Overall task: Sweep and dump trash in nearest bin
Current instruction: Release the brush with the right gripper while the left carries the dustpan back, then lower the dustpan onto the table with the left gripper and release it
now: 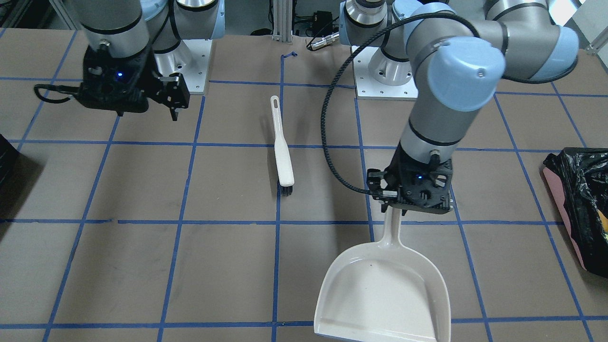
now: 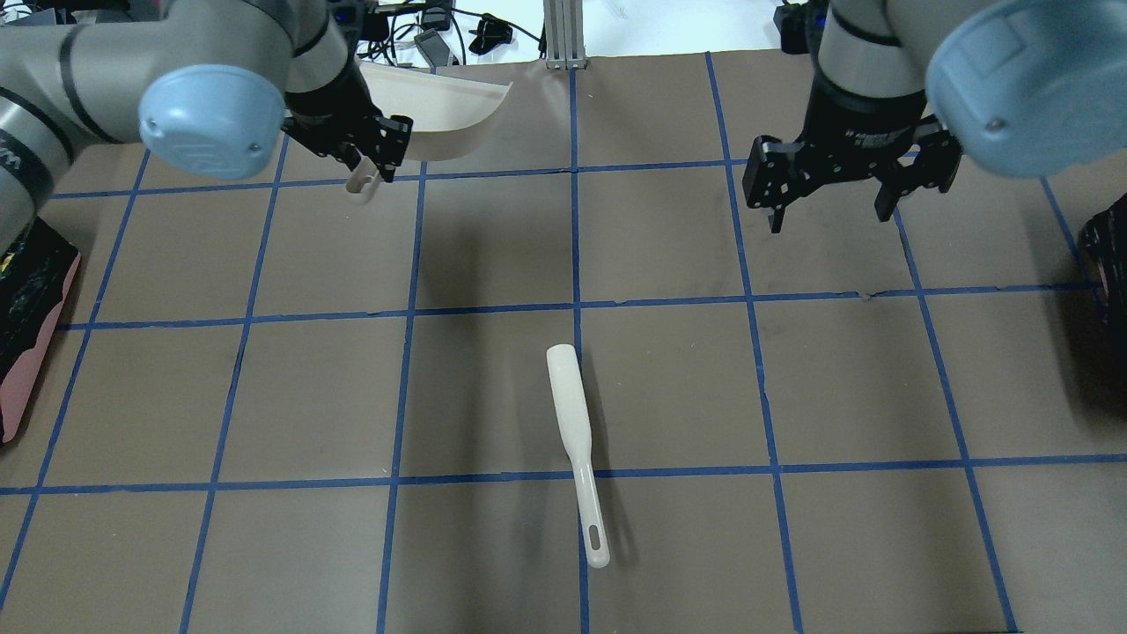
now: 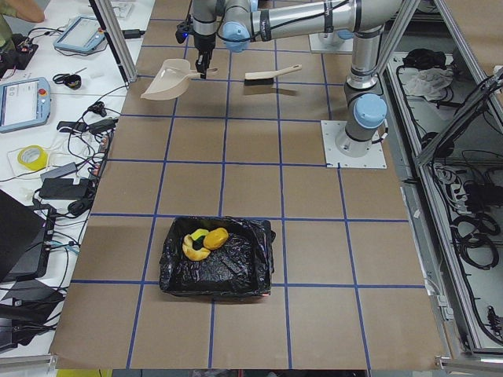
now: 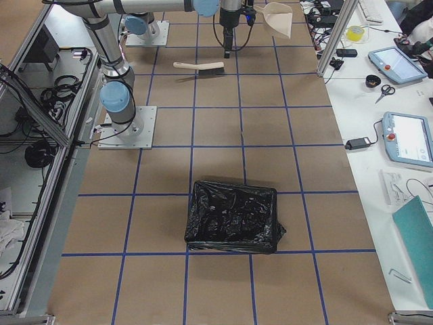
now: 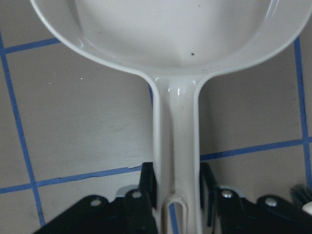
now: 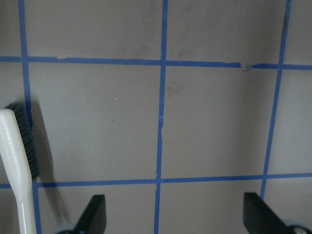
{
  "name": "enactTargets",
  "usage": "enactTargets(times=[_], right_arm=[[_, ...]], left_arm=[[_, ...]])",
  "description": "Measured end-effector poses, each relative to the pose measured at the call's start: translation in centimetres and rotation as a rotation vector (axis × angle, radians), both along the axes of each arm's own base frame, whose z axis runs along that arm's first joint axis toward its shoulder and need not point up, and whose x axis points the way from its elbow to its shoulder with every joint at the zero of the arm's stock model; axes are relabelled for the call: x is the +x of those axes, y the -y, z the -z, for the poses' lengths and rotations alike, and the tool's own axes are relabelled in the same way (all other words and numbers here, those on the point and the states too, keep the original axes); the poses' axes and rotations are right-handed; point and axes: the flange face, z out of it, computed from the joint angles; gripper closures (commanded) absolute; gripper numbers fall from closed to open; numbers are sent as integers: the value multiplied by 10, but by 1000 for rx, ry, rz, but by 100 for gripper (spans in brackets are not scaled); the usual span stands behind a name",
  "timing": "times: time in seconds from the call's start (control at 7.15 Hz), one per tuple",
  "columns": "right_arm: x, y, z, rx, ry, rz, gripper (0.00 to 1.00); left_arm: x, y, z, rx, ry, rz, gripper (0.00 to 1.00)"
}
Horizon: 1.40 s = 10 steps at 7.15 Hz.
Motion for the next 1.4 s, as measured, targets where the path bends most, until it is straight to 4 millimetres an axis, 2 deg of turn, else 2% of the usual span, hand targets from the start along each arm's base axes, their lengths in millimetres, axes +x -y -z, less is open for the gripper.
enactTargets(times=[0.14, 0.42, 0.56, 0.7, 0.84, 0.98, 1.4], right_arm=[[-9, 15, -8, 4, 9, 16, 0], [-8, 23, -9, 12, 43, 24, 0], [-1, 22, -7, 17, 55, 19, 0], [15, 17, -4, 21, 59, 2, 0], [33, 9, -1, 26, 54, -16, 0], [43, 3, 0, 33, 48, -31, 0], [45, 0, 3, 40, 21, -51, 0]], left_arm=[[-35, -7, 16, -19, -15, -21, 100], [-92, -21, 48, -26, -36, -46, 100], [-112, -25, 62, -19, -41, -55, 100], [-132, -29, 76, -14, -56, -67, 100], [-148, -32, 88, -5, -74, -76, 100], [-160, -34, 101, 5, -81, -74, 100], [-184, -41, 130, 35, -76, -56, 100]])
